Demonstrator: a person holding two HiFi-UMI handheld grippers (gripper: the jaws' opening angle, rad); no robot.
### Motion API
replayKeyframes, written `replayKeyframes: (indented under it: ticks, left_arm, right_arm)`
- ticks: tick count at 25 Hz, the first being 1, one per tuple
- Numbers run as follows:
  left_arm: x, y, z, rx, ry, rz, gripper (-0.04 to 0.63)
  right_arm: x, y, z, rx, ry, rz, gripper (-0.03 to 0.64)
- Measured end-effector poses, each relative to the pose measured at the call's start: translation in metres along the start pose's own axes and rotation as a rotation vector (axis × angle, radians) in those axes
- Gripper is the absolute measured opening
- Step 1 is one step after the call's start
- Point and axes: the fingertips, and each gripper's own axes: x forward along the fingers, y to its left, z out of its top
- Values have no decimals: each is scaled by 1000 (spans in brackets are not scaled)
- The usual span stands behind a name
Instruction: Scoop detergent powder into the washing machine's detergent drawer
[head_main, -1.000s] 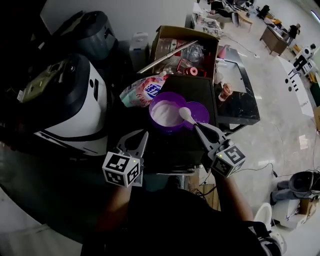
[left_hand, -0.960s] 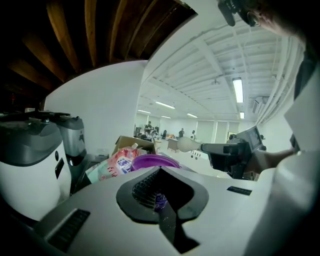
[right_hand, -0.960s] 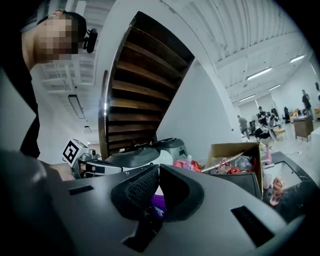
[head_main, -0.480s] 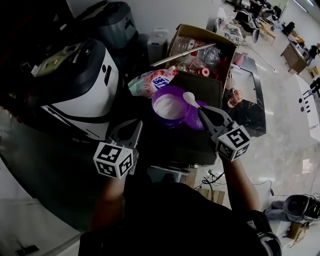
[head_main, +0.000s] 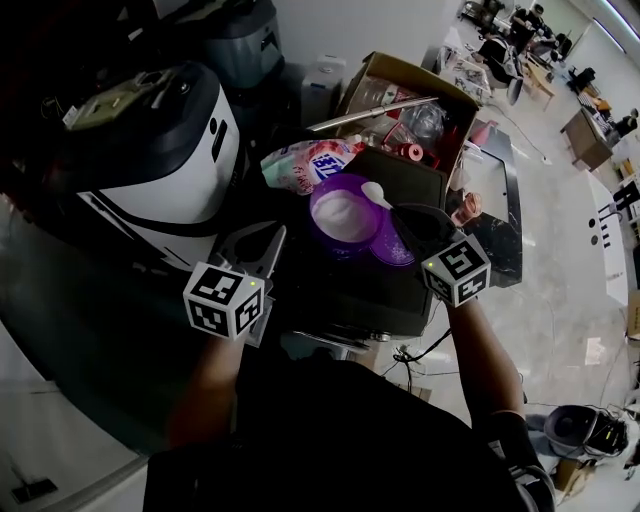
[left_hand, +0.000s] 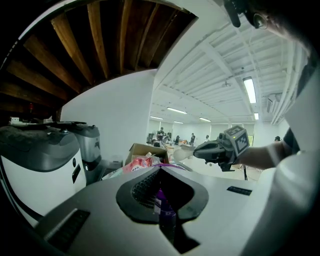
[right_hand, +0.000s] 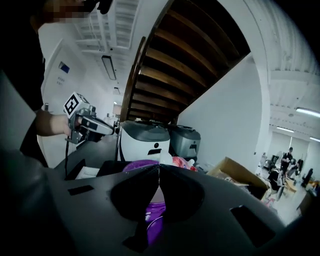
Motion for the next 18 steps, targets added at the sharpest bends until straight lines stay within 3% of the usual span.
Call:
replayKeyframes:
  ticks: [6,13,18]
  left_arm:
    - [-2,14,-10,-24,16,-1,8]
    - [-4,26,-19,-43,38,-3,8]
    - [-6,36,-24,-59,49,2,8]
  right_arm:
    - [26,0,-10,-179,149,46,20]
    - [55,1,-19,-239,240,108,20]
    - [66,-1,-33,-373,344,136,20]
